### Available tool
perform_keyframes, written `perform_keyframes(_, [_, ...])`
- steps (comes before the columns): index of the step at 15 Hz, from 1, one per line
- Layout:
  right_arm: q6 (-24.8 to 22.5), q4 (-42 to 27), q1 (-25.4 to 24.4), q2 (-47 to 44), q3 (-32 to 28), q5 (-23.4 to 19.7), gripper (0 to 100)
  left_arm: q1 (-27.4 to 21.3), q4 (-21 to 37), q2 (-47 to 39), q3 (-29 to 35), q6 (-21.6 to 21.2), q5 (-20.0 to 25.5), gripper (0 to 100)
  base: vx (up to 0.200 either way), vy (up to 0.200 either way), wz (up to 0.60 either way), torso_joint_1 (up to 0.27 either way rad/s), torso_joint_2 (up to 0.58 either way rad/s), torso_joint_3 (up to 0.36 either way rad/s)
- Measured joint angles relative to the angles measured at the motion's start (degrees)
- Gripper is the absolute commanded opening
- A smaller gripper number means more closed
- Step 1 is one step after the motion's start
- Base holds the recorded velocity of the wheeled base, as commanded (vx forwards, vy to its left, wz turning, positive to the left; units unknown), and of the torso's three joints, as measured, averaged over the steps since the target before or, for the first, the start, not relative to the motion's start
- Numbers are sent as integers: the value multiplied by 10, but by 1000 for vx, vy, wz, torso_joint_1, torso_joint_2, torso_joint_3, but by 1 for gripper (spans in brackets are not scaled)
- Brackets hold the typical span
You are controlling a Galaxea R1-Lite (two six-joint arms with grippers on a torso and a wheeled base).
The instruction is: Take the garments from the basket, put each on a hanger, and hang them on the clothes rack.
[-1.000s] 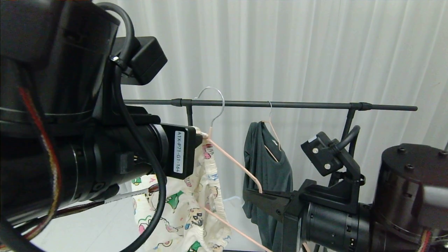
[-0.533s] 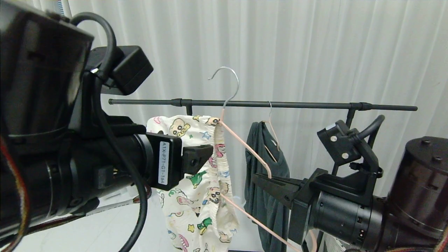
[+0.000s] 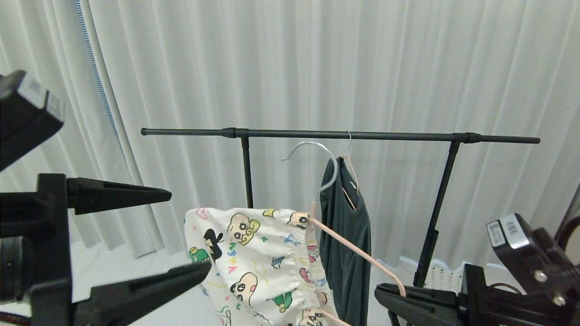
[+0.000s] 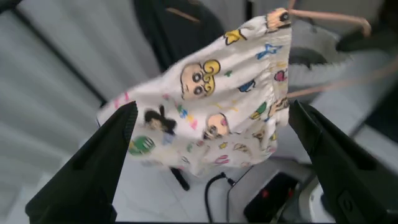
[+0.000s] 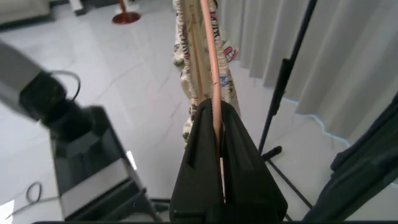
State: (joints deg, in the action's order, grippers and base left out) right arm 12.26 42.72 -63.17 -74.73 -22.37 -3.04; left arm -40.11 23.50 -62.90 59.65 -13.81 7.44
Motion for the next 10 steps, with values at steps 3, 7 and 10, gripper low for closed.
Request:
perform_keyframes(3, [-6, 0, -41, 22, 26, -1, 0, 51, -41, 19, -75, -114, 123, 100, 0, 0, 0, 0, 0, 0])
perform_keyframes(7, [-19, 0, -66, 34, 47, -11, 0, 40, -90, 21, -151, -151, 187, 100, 0, 0, 0, 0, 0, 0])
perform_keyframes(10, [-25, -1, -80, 34, 50, -28, 0, 6, -92, 11, -173, -149, 189, 100, 0, 0, 0, 0, 0, 0])
